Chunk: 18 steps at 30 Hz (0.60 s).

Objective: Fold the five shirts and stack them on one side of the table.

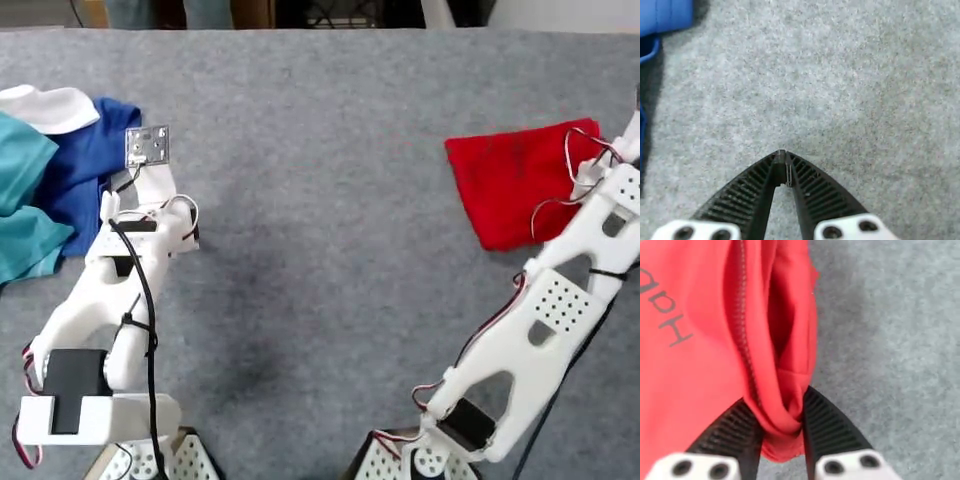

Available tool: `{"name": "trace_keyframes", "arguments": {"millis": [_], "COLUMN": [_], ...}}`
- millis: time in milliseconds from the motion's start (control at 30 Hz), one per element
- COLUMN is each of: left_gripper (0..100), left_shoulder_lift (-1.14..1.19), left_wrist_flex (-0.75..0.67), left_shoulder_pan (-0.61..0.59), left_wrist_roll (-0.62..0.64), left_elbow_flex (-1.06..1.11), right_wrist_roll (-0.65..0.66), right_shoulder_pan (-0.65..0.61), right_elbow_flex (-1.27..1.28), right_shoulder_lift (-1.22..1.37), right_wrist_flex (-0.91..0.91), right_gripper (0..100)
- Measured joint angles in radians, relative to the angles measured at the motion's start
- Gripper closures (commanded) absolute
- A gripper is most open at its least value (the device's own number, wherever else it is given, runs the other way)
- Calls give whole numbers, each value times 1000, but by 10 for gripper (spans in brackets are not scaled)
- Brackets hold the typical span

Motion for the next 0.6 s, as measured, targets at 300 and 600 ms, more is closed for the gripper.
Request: {"name": "trace_keyframes", "arguments": {"millis": [300,600], "left_gripper": [871,761], "left_shoulder_lift": [-18,-21], "left_wrist_flex": [181,529], "left_shoulder_pan": [-135,-560], "left_wrist_roll": [-2,-163], "left_elbow_flex": [-152,-620], "right_wrist_roll": [0,-35], "right_shoulder_pan": [-6,-83], "right_elbow_flex": [-86,-86], "right_shoulder_lift": [2,-152], "right_wrist_flex": [94,95], "right_gripper": [532,912]}}
